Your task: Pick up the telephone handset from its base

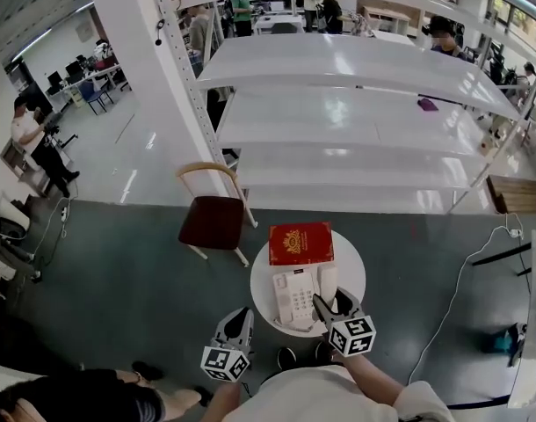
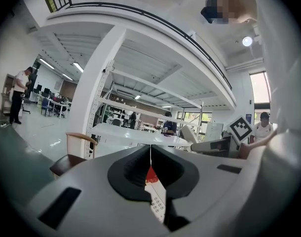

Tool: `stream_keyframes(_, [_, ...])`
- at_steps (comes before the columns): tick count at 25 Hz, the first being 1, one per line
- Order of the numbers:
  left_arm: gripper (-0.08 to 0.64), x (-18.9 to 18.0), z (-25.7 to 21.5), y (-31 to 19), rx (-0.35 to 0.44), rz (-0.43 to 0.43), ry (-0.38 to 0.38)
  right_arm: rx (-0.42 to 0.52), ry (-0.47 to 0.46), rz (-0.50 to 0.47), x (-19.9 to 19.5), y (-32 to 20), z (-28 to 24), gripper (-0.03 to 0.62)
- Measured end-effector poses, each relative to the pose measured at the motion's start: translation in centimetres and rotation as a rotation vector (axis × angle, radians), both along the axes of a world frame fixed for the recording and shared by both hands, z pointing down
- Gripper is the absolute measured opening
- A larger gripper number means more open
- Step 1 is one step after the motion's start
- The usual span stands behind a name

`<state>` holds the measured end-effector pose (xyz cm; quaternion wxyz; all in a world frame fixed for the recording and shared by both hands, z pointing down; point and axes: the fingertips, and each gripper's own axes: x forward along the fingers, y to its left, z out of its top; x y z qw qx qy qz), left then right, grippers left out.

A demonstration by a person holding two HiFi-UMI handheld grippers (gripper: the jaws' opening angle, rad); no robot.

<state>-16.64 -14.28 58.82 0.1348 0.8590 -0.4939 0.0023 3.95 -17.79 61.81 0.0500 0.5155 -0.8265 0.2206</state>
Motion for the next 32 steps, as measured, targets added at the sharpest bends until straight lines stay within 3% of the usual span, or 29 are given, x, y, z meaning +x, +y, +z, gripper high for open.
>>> stream_keyframes(7, [0.020, 1.2, -1.4, -1.0, 0.046, -0.008, -0.019, 0.129, 0.024, -0.005, 1.9, 0.0, -4.7, 0.229])
stream_keyframes(16, [0.020, 2.3, -2.6, -1.6, 0.082, -0.019, -0.011, 0.213, 0.018, 0.024, 4.5, -0.3, -8.1, 0.228])
stream_keyframes(32, [0.020, 3.7, -3.7, -1.9, 0.103, -0.041, -0.024, 0.254, 0.012, 0.022, 6.2, -0.8, -10.1, 0.227])
